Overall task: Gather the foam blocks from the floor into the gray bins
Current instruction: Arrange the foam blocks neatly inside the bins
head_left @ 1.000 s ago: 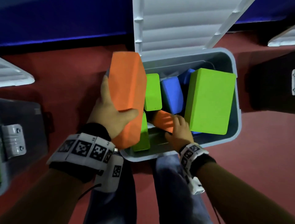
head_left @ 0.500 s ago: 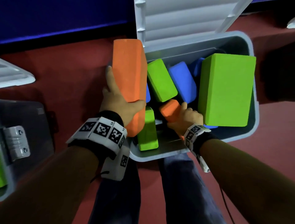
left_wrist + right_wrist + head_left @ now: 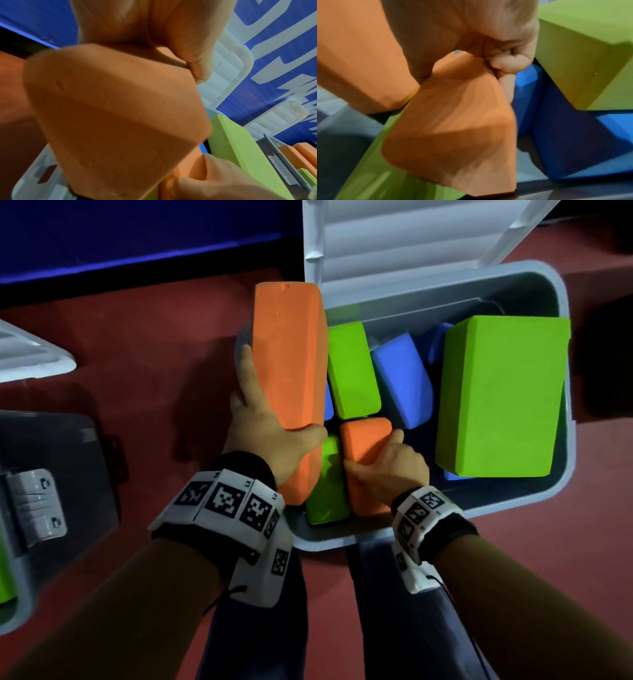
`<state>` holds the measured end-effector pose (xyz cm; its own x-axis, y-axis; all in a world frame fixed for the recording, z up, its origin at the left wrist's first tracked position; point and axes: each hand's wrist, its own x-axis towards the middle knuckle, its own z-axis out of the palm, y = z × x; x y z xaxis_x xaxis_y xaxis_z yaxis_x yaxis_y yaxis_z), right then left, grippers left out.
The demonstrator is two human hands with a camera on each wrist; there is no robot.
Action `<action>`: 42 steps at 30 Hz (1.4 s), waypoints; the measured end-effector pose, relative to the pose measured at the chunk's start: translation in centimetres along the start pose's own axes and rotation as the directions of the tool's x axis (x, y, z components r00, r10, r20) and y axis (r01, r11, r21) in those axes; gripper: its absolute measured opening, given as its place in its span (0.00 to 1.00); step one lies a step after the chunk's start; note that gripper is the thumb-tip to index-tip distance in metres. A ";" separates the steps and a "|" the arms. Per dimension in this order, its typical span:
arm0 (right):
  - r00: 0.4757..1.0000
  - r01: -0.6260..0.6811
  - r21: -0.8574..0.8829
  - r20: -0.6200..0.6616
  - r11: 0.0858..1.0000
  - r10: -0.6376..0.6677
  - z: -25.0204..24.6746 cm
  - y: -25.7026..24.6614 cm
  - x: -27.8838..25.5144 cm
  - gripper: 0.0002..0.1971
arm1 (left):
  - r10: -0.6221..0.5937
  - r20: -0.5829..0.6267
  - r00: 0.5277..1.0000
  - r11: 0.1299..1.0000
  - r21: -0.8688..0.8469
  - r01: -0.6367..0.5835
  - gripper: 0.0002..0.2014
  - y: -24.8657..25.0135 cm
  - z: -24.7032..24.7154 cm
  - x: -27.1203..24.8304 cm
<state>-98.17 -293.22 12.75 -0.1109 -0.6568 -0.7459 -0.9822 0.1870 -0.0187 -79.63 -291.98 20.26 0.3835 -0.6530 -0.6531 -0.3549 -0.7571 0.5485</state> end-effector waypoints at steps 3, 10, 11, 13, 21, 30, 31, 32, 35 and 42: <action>0.984 -0.116 0.207 0.155 0.971 0.085 1.7 0.7 1.4 0.45 | 0.012 0.009 1.000 1.000 0.025 -0.012 0.60 -0.3 0.3 -0.3; 0.938 -0.246 0.300 0.315 0.922 0.148 4.5 -1.4 3.3 0.44 | 0.053 -0.035 0.998 0.997 0.055 -0.051 0.61 -0.8 1.3 -0.3; 0.933 -0.254 0.270 0.323 0.929 0.161 4.0 -1.2 3.2 0.45 | 0.043 -0.032 0.999 0.997 0.060 -0.041 0.61 -0.6 1.3 -0.3; 0.952 -0.169 0.218 0.288 0.961 0.101 2.2 -0.8 2.7 0.43 | 0.029 -0.040 0.999 0.997 0.069 -0.026 0.61 -0.3 1.4 -0.3; 0.955 0.210 0.063 -0.226 0.976 -0.191 -4.8 1.4 4.7 0.39 | 0.003 -0.022 1.000 0.992 0.123 0.000 0.62 1.1 2.2 -0.7; 0.963 0.036 -0.162 -0.260 0.986 -0.078 -5.7 -0.8 9.7 0.43 | 0.037 -0.019 0.999 0.995 0.088 -0.035 0.63 -0.7 1.9 -0.1; 0.945 0.034 -0.083 -0.321 0.996 -0.059 -5.9 -0.8 9.7 0.42 | 0.041 -0.021 0.999 0.996 0.084 -0.039 0.63 -0.8 1.9 -0.2; 0.930 0.049 -0.037 -0.363 0.998 -0.060 -6.2 -0.9 9.7 0.40 | 0.046 -0.023 0.999 0.996 0.081 -0.044 0.63 -0.7 1.8 -0.2; 0.947 0.138 -0.058 -0.284 0.989 -0.149 -5.8 -1.9 9.9 0.36 | 0.040 -0.015 0.999 0.996 0.079 -0.038 0.62 -0.3 1.7 -0.4; 0.984 0.171 0.134 -0.072 0.976 -0.163 -7.0 -2.5 9.3 0.31 | 0.015 -0.029 0.999 0.996 0.091 -0.012 0.62 -0.2 2.0 -0.3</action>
<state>-97.82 -304.88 10.50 0.0399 -0.7293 -0.6831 -0.9573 0.1679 -0.2351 -81.38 -291.57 19.31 0.4023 -0.6647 -0.6296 -0.4354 -0.7438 0.5071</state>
